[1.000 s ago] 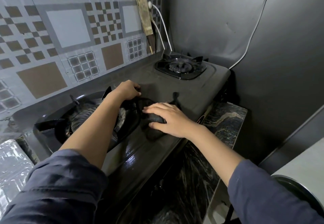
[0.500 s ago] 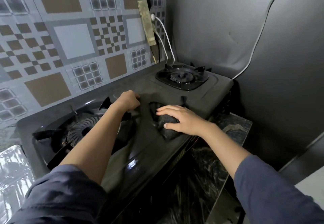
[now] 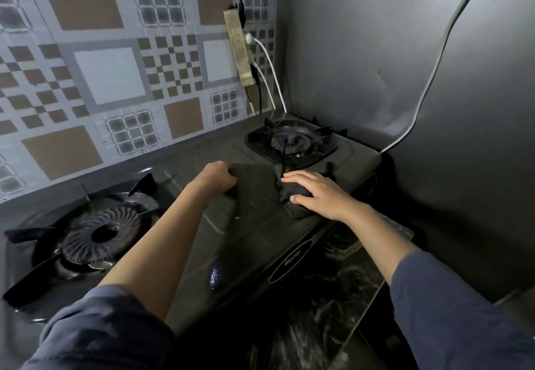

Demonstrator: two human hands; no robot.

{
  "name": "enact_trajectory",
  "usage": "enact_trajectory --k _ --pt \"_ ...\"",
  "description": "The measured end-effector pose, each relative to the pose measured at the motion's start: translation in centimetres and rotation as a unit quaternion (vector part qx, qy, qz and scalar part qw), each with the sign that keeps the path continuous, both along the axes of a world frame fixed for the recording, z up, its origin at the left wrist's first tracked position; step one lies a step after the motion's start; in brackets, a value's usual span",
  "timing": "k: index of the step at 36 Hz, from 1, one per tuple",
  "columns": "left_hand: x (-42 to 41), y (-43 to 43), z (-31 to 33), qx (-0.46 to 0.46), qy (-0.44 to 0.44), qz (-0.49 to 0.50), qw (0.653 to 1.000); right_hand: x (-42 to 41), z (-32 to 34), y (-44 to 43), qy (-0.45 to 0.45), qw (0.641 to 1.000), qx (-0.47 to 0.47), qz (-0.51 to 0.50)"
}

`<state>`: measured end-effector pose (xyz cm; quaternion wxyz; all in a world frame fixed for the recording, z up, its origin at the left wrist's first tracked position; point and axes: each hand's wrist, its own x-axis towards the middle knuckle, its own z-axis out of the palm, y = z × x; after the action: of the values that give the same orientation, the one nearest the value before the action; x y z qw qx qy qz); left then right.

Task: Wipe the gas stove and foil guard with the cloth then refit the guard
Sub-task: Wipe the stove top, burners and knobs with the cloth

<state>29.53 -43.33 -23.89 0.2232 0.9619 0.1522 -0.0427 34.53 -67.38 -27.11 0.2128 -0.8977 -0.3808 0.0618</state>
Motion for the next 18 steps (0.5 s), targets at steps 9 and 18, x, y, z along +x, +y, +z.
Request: enact_trajectory --k 9,18 --pt "3.0 -2.5 -1.0 -0.012 -0.032 0.069 0.997 5.8 -1.2 -5.2 0.012 0.996 0.082 0.037" --pt "4.1 -4.4 -1.8 0.006 -0.070 0.140 0.988 11.8 -1.4 -9.7 -0.013 0.994 0.105 0.036"
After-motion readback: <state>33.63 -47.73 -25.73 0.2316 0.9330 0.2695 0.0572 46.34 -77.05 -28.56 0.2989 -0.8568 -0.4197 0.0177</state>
